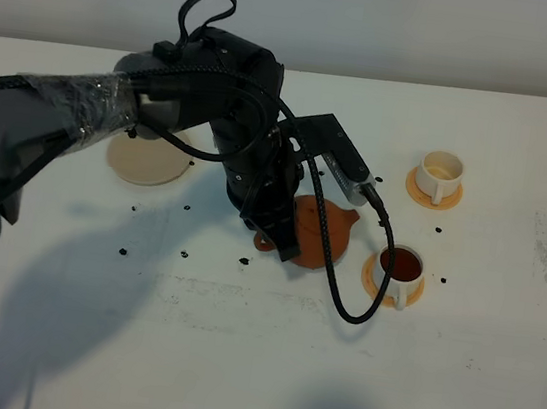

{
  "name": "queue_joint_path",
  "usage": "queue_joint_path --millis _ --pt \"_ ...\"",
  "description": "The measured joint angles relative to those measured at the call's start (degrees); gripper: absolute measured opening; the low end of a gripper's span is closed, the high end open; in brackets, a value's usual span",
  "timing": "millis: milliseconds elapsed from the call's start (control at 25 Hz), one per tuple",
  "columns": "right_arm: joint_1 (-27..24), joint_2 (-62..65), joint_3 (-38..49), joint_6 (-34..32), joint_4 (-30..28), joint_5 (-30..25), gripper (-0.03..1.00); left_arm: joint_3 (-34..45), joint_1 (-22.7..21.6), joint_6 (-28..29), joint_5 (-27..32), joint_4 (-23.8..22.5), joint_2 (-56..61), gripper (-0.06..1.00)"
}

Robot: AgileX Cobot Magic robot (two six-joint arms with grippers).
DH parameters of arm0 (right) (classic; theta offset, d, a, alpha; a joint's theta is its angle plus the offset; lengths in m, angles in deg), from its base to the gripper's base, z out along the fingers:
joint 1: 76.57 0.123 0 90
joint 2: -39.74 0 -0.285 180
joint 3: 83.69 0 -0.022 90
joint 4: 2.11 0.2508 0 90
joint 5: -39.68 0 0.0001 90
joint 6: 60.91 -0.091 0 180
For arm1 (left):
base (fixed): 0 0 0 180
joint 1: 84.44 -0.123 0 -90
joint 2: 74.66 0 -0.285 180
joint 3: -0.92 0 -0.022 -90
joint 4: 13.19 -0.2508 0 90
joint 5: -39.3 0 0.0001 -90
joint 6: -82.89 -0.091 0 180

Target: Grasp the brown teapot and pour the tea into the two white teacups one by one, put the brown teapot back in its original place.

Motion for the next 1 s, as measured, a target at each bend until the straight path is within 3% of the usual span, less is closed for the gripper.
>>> queue_joint_path --millis 480,680,1000 --pt "0.0 0.0 0.0 0.0 0.0 0.0 0.22 0.0 0.0 0.0 -0.5 -0.2 -0.9 0.09" --pt "0.0 0.0 0.0 0.0 0.0 0.0 0.22 -0.3 0.0 -2.9 -2.2 -0.6 2.0 0.09" --pt "0.0 0.0 0.0 0.0 0.0 0.0 0.22 -7.6 -1.4 -4.6 -2.6 -1.6 2.7 0.09"
